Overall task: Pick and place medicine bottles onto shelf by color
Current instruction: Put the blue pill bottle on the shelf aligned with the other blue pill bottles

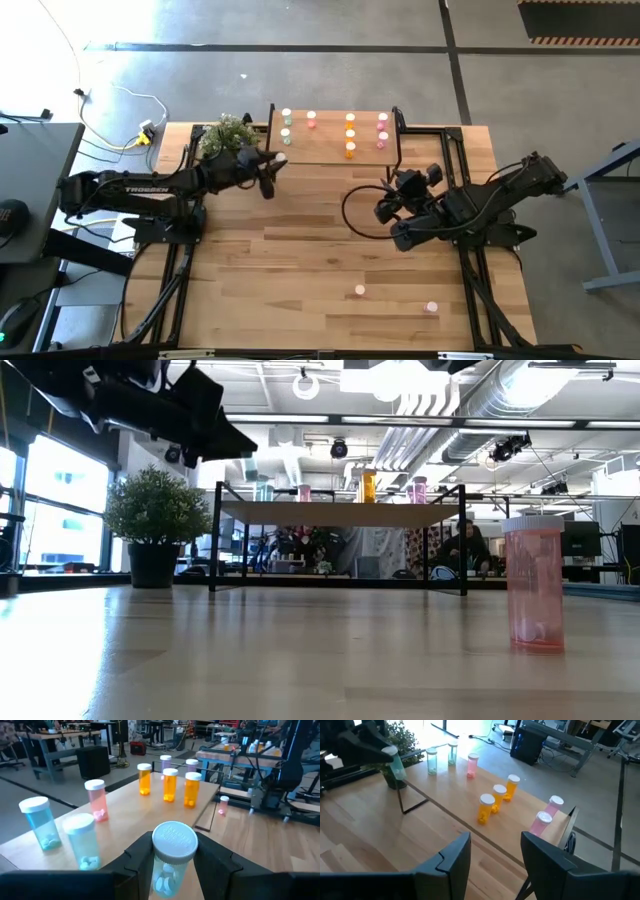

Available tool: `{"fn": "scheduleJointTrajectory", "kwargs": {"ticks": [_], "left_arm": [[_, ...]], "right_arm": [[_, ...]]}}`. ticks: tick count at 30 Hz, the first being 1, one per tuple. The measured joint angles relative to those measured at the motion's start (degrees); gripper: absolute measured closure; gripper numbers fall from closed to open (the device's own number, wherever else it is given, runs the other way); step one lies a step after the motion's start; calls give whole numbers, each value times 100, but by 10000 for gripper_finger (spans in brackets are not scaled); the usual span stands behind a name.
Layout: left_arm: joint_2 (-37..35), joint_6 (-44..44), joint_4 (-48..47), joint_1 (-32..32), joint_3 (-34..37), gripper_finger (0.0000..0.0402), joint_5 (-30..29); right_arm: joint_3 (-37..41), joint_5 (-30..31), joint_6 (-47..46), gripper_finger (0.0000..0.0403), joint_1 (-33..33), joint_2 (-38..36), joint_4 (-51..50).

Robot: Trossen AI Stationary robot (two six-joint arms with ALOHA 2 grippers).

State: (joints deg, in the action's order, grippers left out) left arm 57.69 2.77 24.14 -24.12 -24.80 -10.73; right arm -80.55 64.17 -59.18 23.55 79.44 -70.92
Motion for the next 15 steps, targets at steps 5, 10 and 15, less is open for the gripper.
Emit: {"fn": "scheduleJointTrajectory", "kwargs": {"ticks": [5,10,15], "left_arm": [[2,133,-7,-517,0,286,521],[6,152,-474,-840,-280,286,817],[243,-5,-1023,-875,-649,286,1011]], "right_arm": [[0,-167,10,238,-108,0,0],[0,-178,17,238,-190,0,-2],[0,-184,26,238,-255,0,-2]]}}
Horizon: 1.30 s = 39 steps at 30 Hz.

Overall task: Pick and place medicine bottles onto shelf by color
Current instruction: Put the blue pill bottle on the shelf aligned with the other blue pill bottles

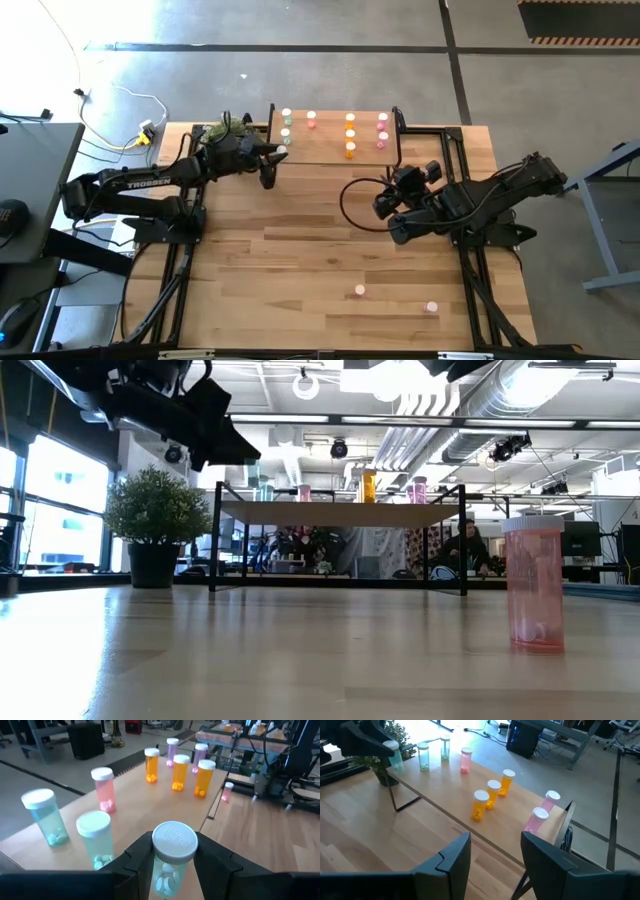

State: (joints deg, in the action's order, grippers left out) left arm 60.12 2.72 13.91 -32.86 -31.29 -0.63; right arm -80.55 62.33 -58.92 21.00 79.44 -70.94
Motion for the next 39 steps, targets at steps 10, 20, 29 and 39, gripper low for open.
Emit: {"fn": "scheduleJointTrajectory", "kwargs": {"ticks": [10,20,29,39], "left_arm": [[356,-67,84,4,32,286,-223],[365,-384,86,-17,16,286,-305],[378,-336,33,-17,-99,286,-281],[582,-334,140,-17,-101,286,-347]], "right_arm": [[0,-13,46,238,-3,0,0],[0,-29,46,238,-3,0,0],[0,-53,44,238,-3,0,0],[0,-131,44,238,-3,0,0]]}}
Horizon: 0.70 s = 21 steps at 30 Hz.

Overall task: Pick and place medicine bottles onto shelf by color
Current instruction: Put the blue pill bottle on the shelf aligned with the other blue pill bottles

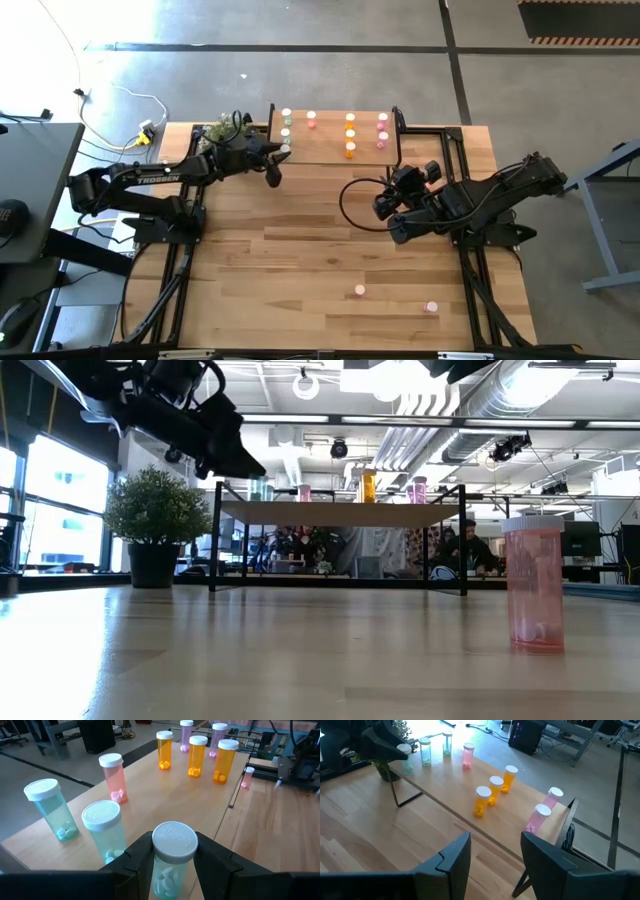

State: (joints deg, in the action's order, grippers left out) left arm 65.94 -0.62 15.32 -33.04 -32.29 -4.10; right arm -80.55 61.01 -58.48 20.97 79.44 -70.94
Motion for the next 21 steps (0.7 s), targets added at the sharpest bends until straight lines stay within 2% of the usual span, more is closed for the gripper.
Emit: {"fn": "scheduleJointTrajectory", "kwargs": {"ticks": [11,21], "left_arm": [[21,-3,32,0,0,286,-216],[23,43,56,0,2,286,-131]], "right_arm": [[0,-102,-2,238,0,0,0],[0,-107,-2,238,0,0,0]]}}
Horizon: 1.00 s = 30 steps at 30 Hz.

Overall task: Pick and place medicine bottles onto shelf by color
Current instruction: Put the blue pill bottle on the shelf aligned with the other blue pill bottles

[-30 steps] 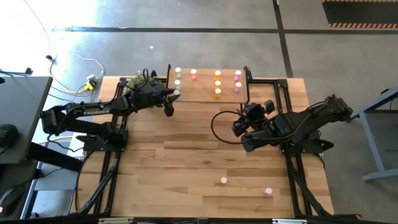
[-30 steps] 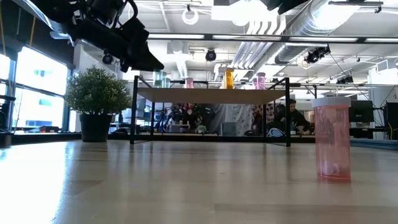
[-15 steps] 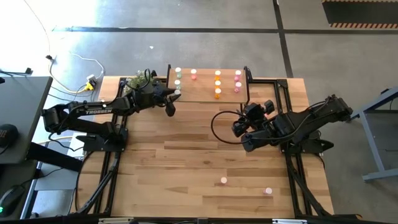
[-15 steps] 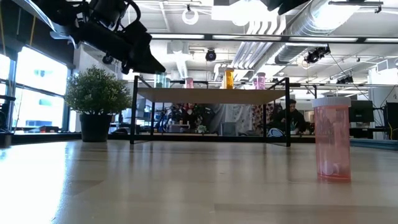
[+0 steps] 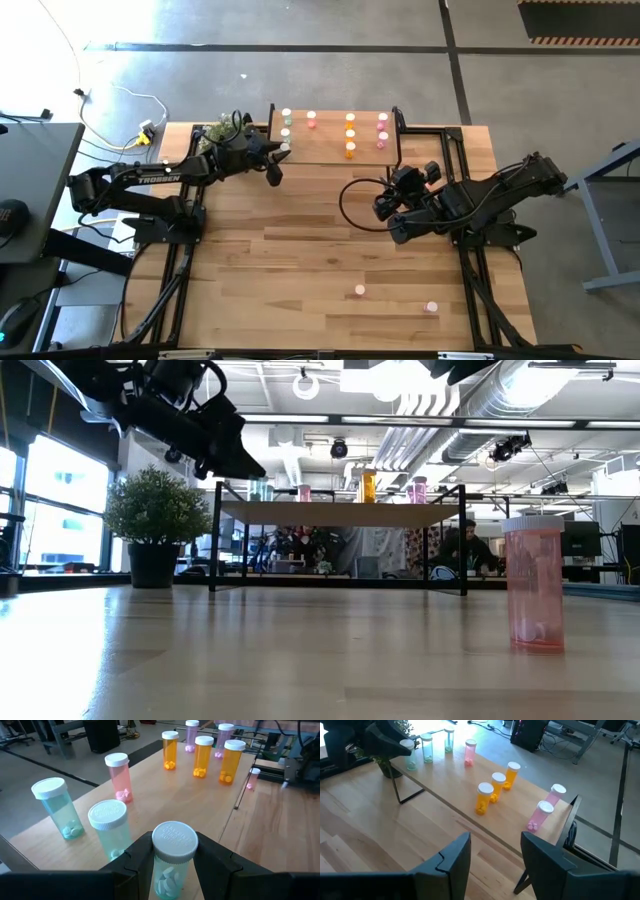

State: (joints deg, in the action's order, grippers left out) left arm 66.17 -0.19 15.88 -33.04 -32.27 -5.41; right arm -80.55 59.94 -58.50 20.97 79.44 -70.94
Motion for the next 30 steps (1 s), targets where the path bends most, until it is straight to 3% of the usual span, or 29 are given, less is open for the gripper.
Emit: {"fn": "scheduleJointTrajectory", "kwargs": {"ticks": [30], "left_arm": [[0,-48,-15,0,2,273,-136]], "right_arm": [[0,-17,0,238,0,0,2]]}}
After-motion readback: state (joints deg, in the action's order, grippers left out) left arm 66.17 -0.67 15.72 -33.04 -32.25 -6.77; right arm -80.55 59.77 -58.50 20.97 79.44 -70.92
